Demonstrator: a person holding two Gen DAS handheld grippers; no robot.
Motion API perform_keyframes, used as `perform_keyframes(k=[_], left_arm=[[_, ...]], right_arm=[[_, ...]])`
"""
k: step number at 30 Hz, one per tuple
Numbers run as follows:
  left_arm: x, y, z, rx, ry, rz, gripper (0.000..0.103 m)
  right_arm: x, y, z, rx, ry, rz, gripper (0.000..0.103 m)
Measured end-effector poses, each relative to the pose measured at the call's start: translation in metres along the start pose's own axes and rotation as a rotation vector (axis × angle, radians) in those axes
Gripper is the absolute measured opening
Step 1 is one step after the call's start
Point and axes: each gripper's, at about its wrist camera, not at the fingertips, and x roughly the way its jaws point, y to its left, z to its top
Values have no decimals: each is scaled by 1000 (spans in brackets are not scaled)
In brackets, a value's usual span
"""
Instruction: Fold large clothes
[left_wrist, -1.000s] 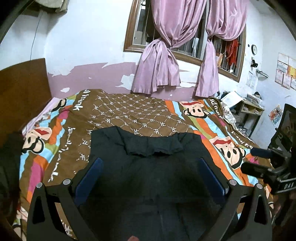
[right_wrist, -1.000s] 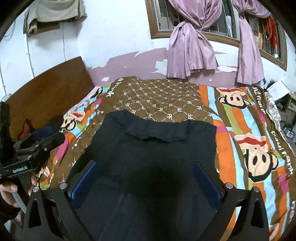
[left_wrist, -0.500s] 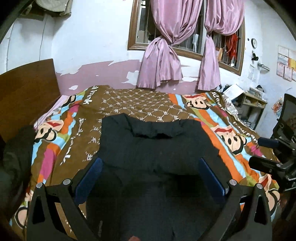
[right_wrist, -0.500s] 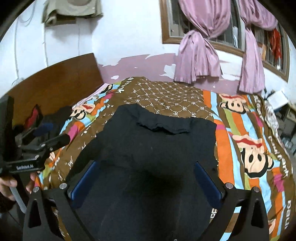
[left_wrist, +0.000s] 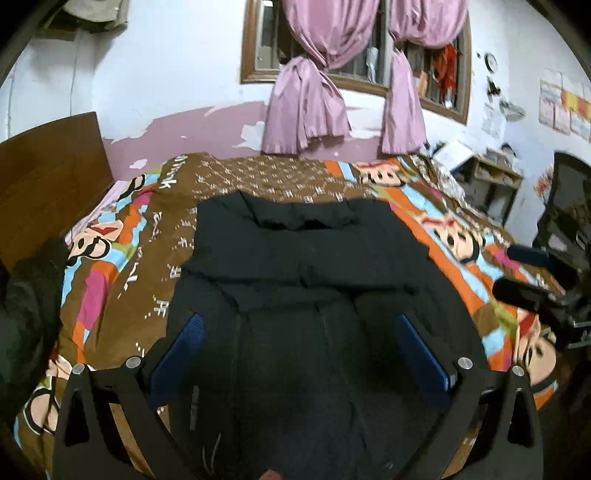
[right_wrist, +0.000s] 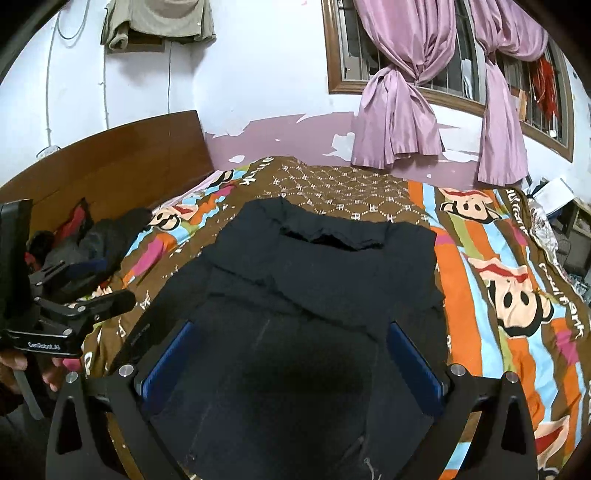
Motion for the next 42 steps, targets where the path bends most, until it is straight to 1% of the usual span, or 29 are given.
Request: perform_keyframes(k=[2, 5, 8, 10, 12, 14, 16, 20, 22, 24, 26, 29, 34, 38, 40, 42], left_arm=[[2, 0, -12, 27, 20, 7, 101], [7, 1, -38, 71, 65, -2, 101], [14, 1, -69, 88, 111, -4, 101], [18, 1, -84, 79, 140, -3, 101], [21, 3, -95, 66, 169, 0, 101], [24, 4, -104, 52, 197, 18, 101], [29, 7, -115, 31, 244, 25, 101], [34, 15, -131, -15, 314, 3, 101], [36, 19, -144, -44, 337, -8, 101], [37, 22, -147, -64, 354, 6, 101], [37, 25, -147, -84, 358, 9, 101], [36, 25, -148, -93, 367, -9, 101], [39, 15, -154, -43, 389, -2, 101], [35, 7, -153, -1, 363, -22, 101], [29, 4, -151, 20, 335, -58, 101], [27, 0, -151, 39, 319, -85, 101]], right_arm=[[3, 1, -14, -19, 16, 4, 103], [12, 6, -35, -66, 62, 8, 103], [20, 11, -53, -92, 104, 28, 103], [25, 13, -66, -99, 134, 39, 103], [33, 14, -78, -100, 187, 61, 103], [41, 15, -90, -112, 254, 81, 103], [48, 17, -102, -136, 329, 95, 103], [60, 25, -126, -186, 442, 119, 103], [63, 32, -135, -219, 478, 137, 103], [63, 40, -140, -257, 488, 151, 103], [64, 49, -145, -303, 501, 142, 103], [67, 53, -151, -343, 508, 105, 103], [78, 50, -154, -342, 490, 13, 103], [84, 56, -159, -377, 459, -25, 103], [87, 59, -159, -400, 441, -48, 103], [92, 59, -154, -402, 435, -54, 103]])
